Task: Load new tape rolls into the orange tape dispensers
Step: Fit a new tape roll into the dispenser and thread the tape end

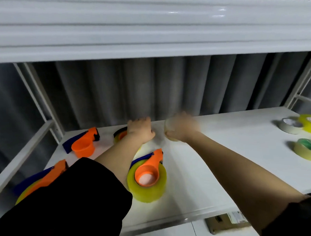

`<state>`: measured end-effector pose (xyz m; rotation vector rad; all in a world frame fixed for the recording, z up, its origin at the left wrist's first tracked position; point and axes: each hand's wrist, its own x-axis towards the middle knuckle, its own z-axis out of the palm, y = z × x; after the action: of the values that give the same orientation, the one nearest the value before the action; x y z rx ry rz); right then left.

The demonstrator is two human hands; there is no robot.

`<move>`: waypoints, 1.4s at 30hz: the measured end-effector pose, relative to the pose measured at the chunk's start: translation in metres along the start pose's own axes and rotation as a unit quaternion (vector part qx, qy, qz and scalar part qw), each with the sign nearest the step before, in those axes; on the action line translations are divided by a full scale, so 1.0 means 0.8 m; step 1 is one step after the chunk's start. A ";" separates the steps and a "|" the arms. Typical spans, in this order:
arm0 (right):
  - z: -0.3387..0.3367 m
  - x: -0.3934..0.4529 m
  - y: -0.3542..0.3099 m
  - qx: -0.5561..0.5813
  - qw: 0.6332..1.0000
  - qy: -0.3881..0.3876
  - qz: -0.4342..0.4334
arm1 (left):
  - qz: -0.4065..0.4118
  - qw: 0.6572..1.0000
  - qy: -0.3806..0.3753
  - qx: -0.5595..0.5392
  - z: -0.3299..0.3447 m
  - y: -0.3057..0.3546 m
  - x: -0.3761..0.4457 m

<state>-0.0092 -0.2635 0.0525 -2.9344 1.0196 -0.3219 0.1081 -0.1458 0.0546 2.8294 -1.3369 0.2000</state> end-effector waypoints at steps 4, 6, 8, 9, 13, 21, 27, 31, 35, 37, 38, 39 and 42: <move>-0.001 -0.005 0.054 0.006 1.000 -0.004 0.017 | 0.005 1.000 -0.001 0.018 -0.005 0.054 0.012; -0.002 -0.004 0.088 0.007 1.000 -0.004 0.019 | 0.002 1.000 -0.004 0.025 -0.006 0.088 0.019; -0.002 -0.002 0.124 0.004 1.000 -0.003 0.014 | -0.004 1.000 -0.010 0.029 -0.006 0.122 0.027; -0.001 -0.001 0.148 0.001 1.000 -0.003 0.010 | -0.009 0.999 -0.013 0.027 -0.004 0.146 0.033; -0.006 0.008 0.231 -0.017 1.000 -0.020 -0.013 | -0.039 0.999 -0.028 0.020 0.005 0.229 0.052; -0.019 0.025 0.357 -0.042 0.998 -0.037 -0.039 | -0.053 0.997 -0.043 0.028 0.005 0.360 0.076; -0.025 0.028 0.404 -0.030 0.999 -0.028 -0.024 | -0.041 0.998 -0.037 0.034 0.003 0.399 0.092; -0.025 0.026 0.423 -0.032 0.999 -0.019 -0.004 | -0.021 0.997 -0.050 0.046 0.007 0.414 0.101; -0.021 0.023 0.447 -0.035 0.999 -0.026 0.010 | -0.006 0.997 -0.054 0.056 0.006 0.434 0.110; -0.023 0.023 0.465 -0.029 0.999 -0.022 0.015 | 0.000 0.998 -0.045 0.052 0.004 0.449 0.117; -0.023 0.024 0.473 -0.025 0.999 -0.018 0.017 | 0.002 0.998 -0.045 0.049 0.002 0.457 0.120; -0.024 0.026 0.485 -0.020 0.999 -0.016 0.019 | 0.006 0.998 -0.048 0.048 0.001 0.468 0.125; -0.025 0.030 0.522 -0.015 1.000 -0.013 0.023 | 0.009 0.997 -0.048 0.052 -0.001 0.501 0.139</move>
<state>-0.2505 -0.6056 0.0413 -2.9280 1.0956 -0.2678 -0.1309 -0.4866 0.0484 2.9483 -1.4111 0.1382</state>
